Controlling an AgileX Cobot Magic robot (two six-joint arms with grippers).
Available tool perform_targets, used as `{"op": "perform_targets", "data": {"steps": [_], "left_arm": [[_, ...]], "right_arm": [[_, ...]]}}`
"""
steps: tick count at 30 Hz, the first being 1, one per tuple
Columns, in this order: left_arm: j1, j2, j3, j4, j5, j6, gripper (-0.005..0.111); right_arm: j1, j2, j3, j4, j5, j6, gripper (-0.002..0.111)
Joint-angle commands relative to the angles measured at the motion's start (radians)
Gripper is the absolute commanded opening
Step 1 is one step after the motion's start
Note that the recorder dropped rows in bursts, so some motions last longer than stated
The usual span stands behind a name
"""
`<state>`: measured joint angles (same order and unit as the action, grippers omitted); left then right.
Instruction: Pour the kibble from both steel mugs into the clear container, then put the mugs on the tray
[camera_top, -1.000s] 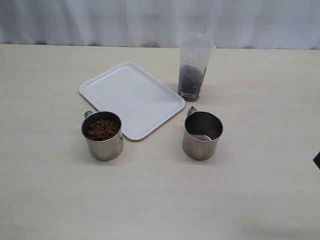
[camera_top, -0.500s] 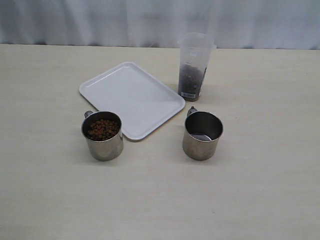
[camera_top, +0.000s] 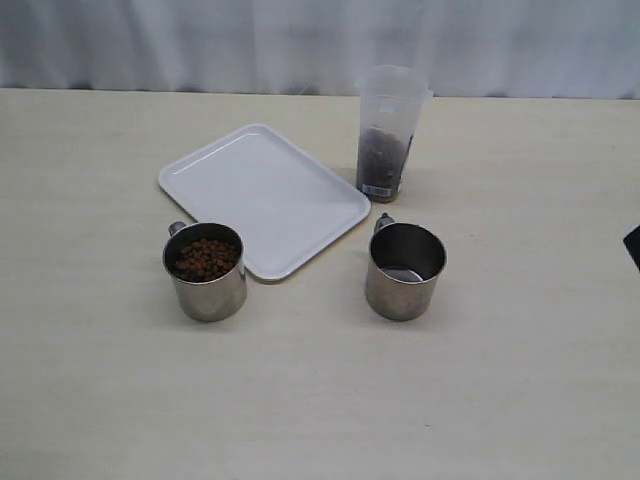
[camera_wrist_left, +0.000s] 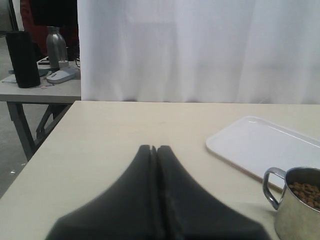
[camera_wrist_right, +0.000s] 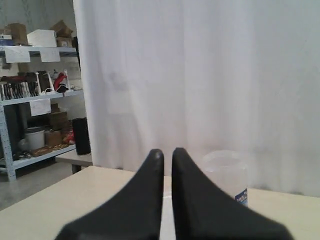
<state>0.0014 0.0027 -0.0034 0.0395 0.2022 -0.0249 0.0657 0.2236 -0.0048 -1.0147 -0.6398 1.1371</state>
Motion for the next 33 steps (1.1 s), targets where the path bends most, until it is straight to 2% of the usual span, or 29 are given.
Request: {"op": "perform_targets", "data": {"steps": [1,9,11,12,15,16,19,21,27,33], "left_arm": [[0.003,-0.003,0.003,0.001,-0.006,-0.004,0.0],[0.003,-0.003,0.003,0.001,-0.006,-0.004,0.0],[0.003,-0.003,0.003,0.001,-0.006,-0.004,0.0],[0.003,-0.003,0.003,0.001,-0.006,-0.004,0.0],[0.003,-0.003,0.003,0.001,-0.006,-0.004,0.0],[0.003,-0.003,0.003,0.001,-0.006,-0.004,0.0],[0.003,-0.003,0.003,0.001,-0.006,-0.004,0.0],[0.003,-0.003,0.003,0.001,-0.006,-0.004,0.0],[0.003,-0.003,0.003,0.001,-0.006,-0.004,0.0],[0.003,-0.003,0.003,0.001,-0.006,-0.004,0.0]], "right_arm": [[-0.01,-0.168,0.005,0.012,0.116,-0.019,0.005],[-0.004,-0.224,0.005,0.04,0.169,-0.014,0.005],[0.005,-0.224,0.005,0.142,0.201,-0.032,0.005],[0.007,-0.224,0.005,0.263,0.226,-0.06,0.005],[0.007,-0.224,0.005,0.623,0.38,-0.282,0.005],[0.007,-0.224,0.005,0.766,0.469,-0.453,0.005],[0.007,-0.224,0.005,0.958,0.66,-0.825,0.005],[0.007,-0.224,0.005,0.955,0.723,-0.894,0.005],[-0.017,-0.224,0.005,0.955,0.767,-1.015,0.005],[-0.022,-0.224,0.005,0.933,0.861,-1.029,0.005]]}}
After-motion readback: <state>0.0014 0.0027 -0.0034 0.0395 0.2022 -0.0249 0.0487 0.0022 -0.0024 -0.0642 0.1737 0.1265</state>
